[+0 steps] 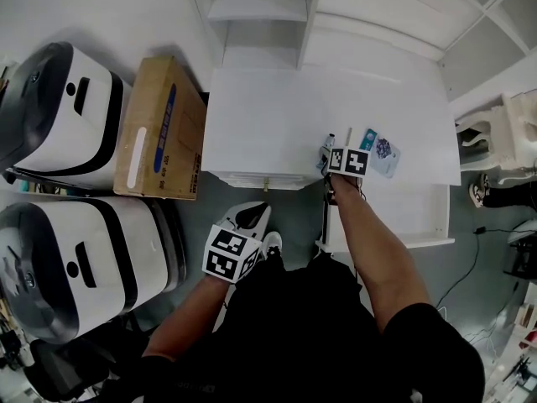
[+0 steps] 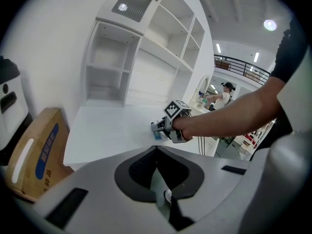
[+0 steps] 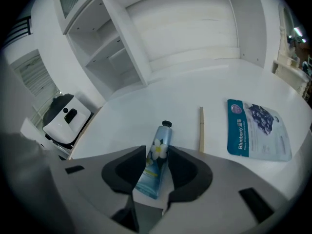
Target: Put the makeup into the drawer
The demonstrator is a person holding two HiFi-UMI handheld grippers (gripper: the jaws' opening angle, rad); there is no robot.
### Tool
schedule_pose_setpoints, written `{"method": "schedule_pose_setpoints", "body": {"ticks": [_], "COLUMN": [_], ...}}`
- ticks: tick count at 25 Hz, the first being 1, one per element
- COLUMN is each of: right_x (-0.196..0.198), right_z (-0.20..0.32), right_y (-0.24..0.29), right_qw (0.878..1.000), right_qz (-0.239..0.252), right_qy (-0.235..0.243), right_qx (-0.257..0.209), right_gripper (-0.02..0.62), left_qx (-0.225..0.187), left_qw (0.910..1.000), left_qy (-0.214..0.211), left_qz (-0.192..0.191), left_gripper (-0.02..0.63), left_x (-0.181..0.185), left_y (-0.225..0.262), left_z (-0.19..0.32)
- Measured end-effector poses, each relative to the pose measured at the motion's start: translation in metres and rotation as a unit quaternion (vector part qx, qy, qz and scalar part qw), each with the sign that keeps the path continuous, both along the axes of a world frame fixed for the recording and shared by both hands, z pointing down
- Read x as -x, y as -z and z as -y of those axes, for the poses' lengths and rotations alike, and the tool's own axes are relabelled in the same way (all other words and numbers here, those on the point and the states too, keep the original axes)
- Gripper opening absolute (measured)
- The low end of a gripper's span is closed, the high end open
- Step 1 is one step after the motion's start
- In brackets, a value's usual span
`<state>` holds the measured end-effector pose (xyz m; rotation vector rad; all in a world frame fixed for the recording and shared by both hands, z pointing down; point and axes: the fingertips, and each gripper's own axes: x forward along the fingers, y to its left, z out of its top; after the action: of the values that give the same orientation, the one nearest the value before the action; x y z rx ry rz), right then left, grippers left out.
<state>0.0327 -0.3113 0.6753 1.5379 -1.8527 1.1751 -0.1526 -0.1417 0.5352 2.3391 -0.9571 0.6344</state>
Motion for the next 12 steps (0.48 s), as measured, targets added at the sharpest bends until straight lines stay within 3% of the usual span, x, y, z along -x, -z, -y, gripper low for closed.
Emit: {"method": "schedule_pose_setpoints", "body": {"ticks": [12], "right_x": [-0.002], "right_z": [-0.005], "right_y": [0.021], "right_qw": [0.998], "right_qz": [0.059], "right_qy": [0.012], "right_qx": [-0.009], "right_gripper": [0.121], "left_qx": [0.000], "left_qw": [0.9999], "left_qy": [0.016], "left_qz": [-0.004], "left_gripper": [0.006], "left_x": [-0.023], "left_y": [-0.002], "left_z": [-0.008]}}
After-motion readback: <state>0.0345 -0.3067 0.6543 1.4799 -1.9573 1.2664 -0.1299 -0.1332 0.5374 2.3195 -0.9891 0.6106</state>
